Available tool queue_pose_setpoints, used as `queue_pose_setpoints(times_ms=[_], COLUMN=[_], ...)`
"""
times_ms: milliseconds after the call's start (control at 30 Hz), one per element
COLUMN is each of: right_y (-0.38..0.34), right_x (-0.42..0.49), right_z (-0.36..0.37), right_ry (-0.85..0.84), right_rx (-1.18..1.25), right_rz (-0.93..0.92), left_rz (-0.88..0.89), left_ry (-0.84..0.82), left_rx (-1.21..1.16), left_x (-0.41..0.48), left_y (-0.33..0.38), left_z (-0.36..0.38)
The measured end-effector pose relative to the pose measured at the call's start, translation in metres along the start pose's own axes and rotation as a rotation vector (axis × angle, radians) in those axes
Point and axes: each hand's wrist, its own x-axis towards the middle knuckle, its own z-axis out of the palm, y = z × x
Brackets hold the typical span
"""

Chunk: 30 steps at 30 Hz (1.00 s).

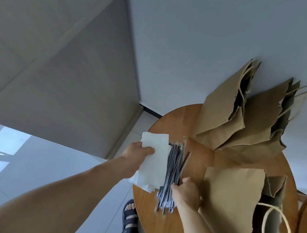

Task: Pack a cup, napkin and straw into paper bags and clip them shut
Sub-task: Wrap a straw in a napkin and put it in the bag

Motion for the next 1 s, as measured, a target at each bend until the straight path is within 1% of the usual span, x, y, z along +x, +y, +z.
queue_pose_setpoints(times_ms=[67,167,333,433,567,667,733,833,900,1000], right_y=[0.001,0.000,-0.003,-0.011,-0.028,-0.043,-0.050,-0.058,-0.059,-0.059], right_x=[0.002,0.001,-0.014,-0.028,-0.053,-0.074,-0.089,-0.103,-0.108,-0.115], right_z=[0.003,0.000,-0.027,-0.052,-0.090,-0.116,-0.131,-0.148,-0.159,-0.175], right_ry=[-0.015,-0.005,0.026,0.089,0.217,0.181,0.154,0.109,0.113,0.106], right_rx=[-0.033,-0.053,0.014,0.041,0.141,0.313,0.376,0.406,0.409,0.417], right_rz=[0.014,-0.029,-0.033,-0.065,-0.200,-0.379,-0.481,-0.526,-0.535,-0.575], left_rz=[0.013,0.032,0.081,0.132,0.253,0.303,0.339,0.353,0.372,0.451], left_ry=[0.018,0.036,0.044,0.024,0.006,-0.013,-0.057,-0.095,-0.118,-0.153], left_rx=[0.008,0.062,0.186,0.270,0.309,0.262,0.215,0.091,0.038,0.064], left_x=[0.001,0.001,-0.008,-0.019,-0.037,-0.054,-0.069,-0.091,-0.105,-0.121], left_y=[-0.003,-0.005,0.003,0.017,0.039,0.057,0.070,0.088,0.097,0.103], left_z=[-0.003,-0.005,0.005,0.015,0.028,0.035,0.040,0.047,0.049,0.052])
